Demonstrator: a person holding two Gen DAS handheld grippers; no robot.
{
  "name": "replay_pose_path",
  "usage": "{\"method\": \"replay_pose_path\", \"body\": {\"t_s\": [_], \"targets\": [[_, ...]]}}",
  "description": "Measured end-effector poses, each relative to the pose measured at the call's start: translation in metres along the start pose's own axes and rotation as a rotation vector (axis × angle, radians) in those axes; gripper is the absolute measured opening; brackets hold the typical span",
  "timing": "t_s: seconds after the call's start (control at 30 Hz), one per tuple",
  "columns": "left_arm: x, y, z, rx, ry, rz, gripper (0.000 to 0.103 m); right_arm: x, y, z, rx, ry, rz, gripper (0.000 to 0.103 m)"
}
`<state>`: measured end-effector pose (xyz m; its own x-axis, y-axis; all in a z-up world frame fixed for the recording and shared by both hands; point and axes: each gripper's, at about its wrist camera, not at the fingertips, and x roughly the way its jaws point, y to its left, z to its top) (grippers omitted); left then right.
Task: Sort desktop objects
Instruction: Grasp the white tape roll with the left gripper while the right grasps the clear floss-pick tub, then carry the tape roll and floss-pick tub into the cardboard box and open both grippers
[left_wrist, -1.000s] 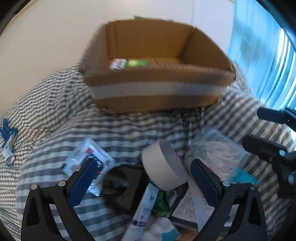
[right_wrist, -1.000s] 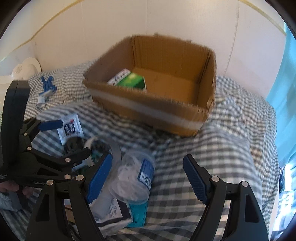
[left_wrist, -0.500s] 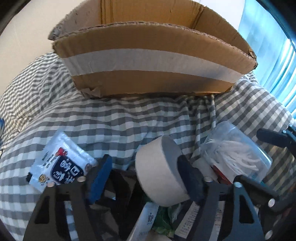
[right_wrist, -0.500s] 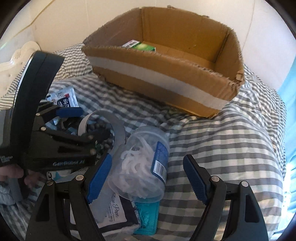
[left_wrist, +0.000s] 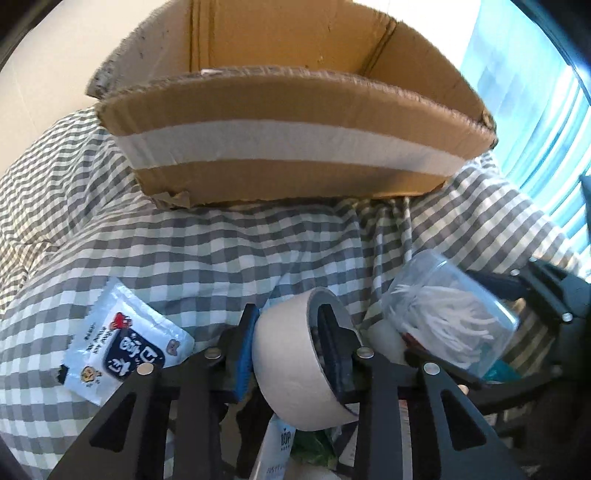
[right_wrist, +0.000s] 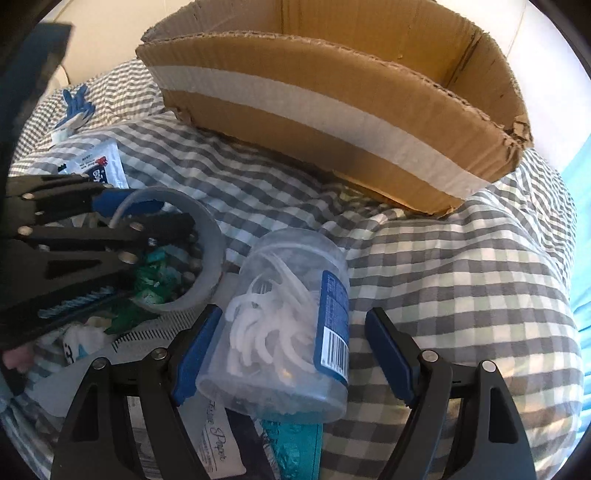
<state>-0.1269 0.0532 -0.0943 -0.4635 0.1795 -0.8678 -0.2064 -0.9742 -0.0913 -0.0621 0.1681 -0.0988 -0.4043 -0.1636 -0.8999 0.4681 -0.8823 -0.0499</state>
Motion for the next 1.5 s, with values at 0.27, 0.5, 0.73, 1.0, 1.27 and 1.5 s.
{"method": "replay_pose_path", "body": {"t_s": [0.27, 0.5, 0.73, 1.0, 1.27, 1.5], "targets": [[-0.03, 0.005, 0.0, -0.014, -0.057, -0.028, 0.028, -0.014, -0.006, -0.002, 0.049, -0.078, 0.023, 0.062], [-0.045, 0.004, 0.004, -0.018, -0.111, 0.001, 0.028, -0.038, -0.006, 0.0, 0.044, -0.155, -0.008, 0.062], [-0.075, 0.0, 0.008, 0.0, -0.189, 0.011, 0.028, -0.072, -0.011, 0.002, 0.06, -0.227, -0.024, 0.062], [-0.112, -0.008, 0.022, 0.021, -0.289, 0.02, 0.028, -0.113, -0.008, 0.012, 0.046, -0.321, -0.036, 0.062], [-0.131, -0.016, 0.052, 0.05, -0.368, 0.046, 0.028, -0.142, -0.012, 0.034, 0.043, -0.407, -0.051, 0.062], [-0.13, -0.021, 0.087, 0.079, -0.423, 0.081, 0.028, -0.147, -0.029, 0.06, 0.06, -0.443, -0.061, 0.062]]}}
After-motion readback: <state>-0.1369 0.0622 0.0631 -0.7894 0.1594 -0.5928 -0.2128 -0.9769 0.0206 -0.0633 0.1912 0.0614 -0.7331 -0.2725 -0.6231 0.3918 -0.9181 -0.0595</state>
